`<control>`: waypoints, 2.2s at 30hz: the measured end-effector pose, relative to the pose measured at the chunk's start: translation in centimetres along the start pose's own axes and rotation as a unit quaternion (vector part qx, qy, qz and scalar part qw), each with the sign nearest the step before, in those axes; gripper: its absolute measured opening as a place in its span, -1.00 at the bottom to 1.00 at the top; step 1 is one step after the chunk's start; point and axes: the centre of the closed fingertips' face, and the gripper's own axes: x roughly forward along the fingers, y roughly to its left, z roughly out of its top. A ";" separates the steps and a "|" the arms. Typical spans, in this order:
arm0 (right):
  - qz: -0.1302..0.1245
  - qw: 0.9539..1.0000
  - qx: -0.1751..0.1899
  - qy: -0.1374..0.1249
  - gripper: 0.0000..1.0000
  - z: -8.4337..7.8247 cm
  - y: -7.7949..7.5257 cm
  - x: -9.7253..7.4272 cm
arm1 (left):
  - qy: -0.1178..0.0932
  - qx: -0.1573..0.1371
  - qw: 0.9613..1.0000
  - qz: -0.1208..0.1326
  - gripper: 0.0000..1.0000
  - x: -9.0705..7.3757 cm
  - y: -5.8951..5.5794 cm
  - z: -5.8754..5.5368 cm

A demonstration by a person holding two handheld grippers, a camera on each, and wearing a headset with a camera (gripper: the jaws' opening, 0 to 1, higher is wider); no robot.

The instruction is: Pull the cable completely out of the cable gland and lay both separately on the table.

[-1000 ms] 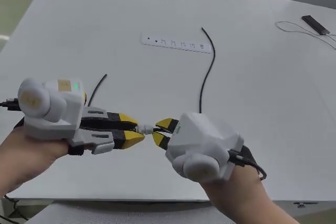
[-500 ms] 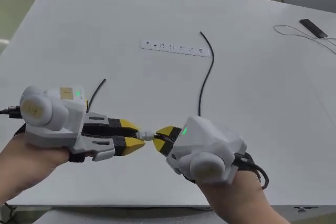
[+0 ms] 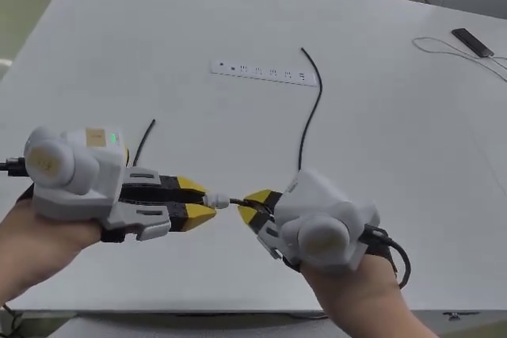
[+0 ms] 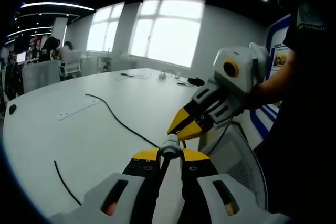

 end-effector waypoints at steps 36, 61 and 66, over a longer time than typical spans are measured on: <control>-0.028 0.980 0.196 0.036 -0.99 -6.7 -2.9 0.0 | -0.014 -0.019 1.000 0.007 -0.71 -0.5 0.8 0.6; 0.041 0.998 -0.053 -0.001 -0.57 1.3 0.6 -0.4 | -0.002 -0.016 1.000 -0.005 -0.71 -0.6 0.4 -0.1; 0.043 0.996 -0.083 0.005 -0.66 1.7 1.1 0.2 | -0.001 -0.011 1.000 -0.010 -0.71 -0.4 0.3 -0.1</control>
